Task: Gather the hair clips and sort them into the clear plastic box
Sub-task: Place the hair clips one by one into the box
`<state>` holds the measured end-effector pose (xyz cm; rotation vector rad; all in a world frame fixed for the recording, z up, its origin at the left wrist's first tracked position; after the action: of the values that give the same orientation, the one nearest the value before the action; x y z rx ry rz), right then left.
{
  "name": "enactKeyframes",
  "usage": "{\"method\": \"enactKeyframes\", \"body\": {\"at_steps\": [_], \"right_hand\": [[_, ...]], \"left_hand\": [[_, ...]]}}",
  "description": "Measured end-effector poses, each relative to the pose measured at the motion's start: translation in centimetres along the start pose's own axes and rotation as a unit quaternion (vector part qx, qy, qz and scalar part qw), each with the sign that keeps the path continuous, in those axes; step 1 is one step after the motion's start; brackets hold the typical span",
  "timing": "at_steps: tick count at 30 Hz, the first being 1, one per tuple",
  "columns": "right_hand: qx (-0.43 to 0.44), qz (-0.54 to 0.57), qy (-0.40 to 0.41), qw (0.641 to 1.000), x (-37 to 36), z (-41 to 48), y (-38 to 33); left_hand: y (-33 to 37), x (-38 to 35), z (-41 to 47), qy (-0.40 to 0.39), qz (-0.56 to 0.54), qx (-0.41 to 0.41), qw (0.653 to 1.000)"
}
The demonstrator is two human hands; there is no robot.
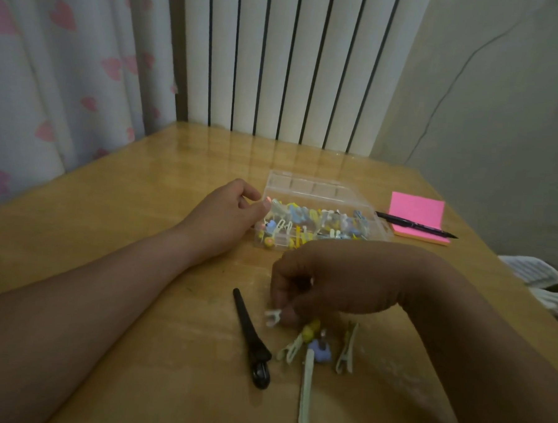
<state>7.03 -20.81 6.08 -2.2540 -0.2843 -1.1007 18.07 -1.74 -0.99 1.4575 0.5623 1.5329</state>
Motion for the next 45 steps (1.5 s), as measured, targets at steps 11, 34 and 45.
{"method": "enactKeyframes", "body": {"at_steps": [11, 34, 45], "right_hand": [[-0.173, 0.125, 0.435, 0.875, 3.5, -4.6, 7.2], [-0.030, 0.035, 0.112, 0.993, 1.9, -2.6, 1.9], [-0.018, 0.026, -0.047, 0.998, 0.0, -0.5, -0.4]], "left_hand": [[0.1, 0.0, -0.1, -0.005, 0.000, 0.006, 1.000], [-0.2, 0.1, 0.1, -0.005, 0.001, 0.001, 1.000], [0.0, 0.1, 0.1, -0.007, 0.009, 0.002, 1.000]]}}
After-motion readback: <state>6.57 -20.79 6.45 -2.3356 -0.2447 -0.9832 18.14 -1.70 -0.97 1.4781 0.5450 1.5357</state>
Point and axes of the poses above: each hand's wrist, its own z-axis towards the middle knuckle, its own x-axis out of the back of the hand, y = z × x, the point moved 1 cm from there along z, towards the middle knuckle, and after that the axes turned 6 degrees about -y, right-handed, at the moved point
